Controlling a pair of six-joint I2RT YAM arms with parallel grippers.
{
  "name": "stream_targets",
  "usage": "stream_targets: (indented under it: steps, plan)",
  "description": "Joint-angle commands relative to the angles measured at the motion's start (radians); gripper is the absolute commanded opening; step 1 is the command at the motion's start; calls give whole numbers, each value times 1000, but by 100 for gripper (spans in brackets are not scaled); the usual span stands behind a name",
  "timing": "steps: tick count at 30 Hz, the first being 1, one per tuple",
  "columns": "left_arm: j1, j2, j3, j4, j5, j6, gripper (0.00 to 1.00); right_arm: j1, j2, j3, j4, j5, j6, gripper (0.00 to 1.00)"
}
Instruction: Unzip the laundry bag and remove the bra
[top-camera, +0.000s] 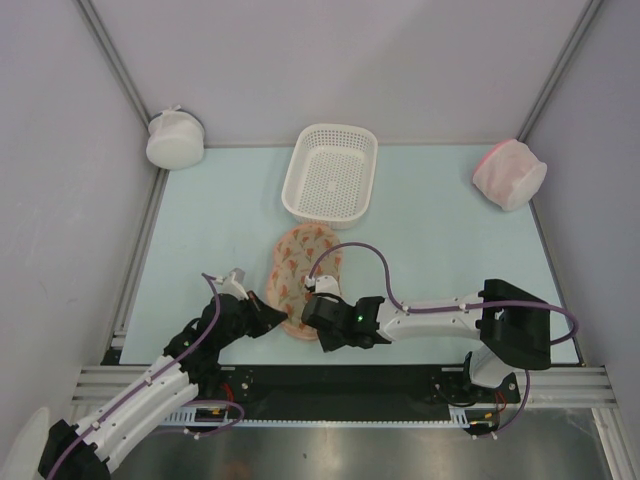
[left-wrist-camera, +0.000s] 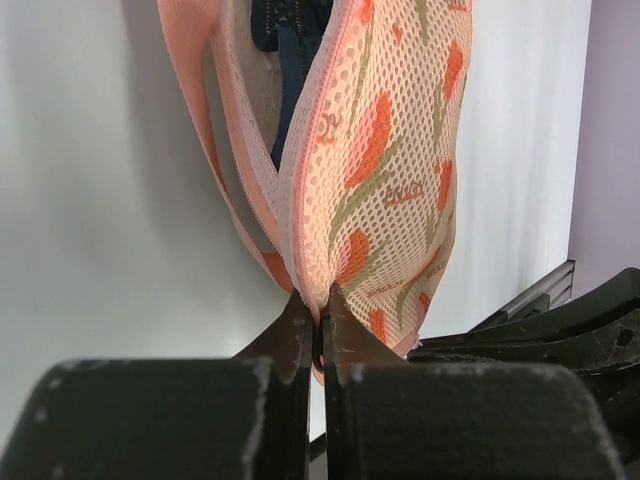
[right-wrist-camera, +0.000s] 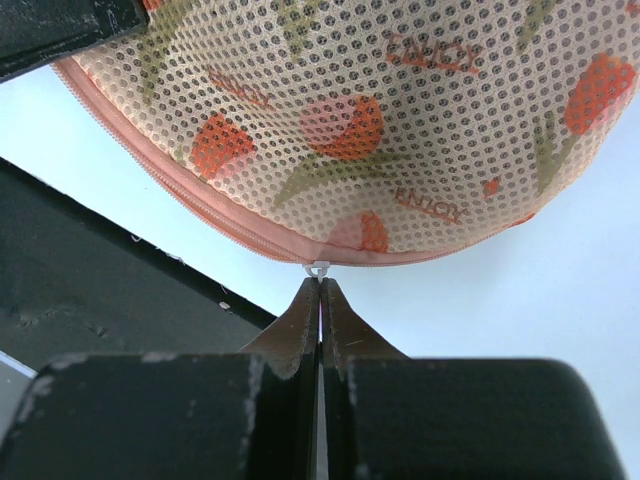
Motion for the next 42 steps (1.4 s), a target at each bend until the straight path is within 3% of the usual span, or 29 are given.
stream_targets:
  steps: [1, 14, 24, 42]
  plan:
    - [-2, 1, 16, -21, -23, 23, 0, -6, -36, -3, -46, 34, 3, 0]
    - [-2, 119, -7, 48, -20, 64, 0, 34, 7, 78, -15, -19, -51, 0]
    - [1, 27, -21, -32, -46, 66, 0, 25, 27, 60, -49, 13, -59, 0]
    - [7, 39, -10, -55, -57, 80, 0, -59, -63, -47, -79, 44, -79, 0]
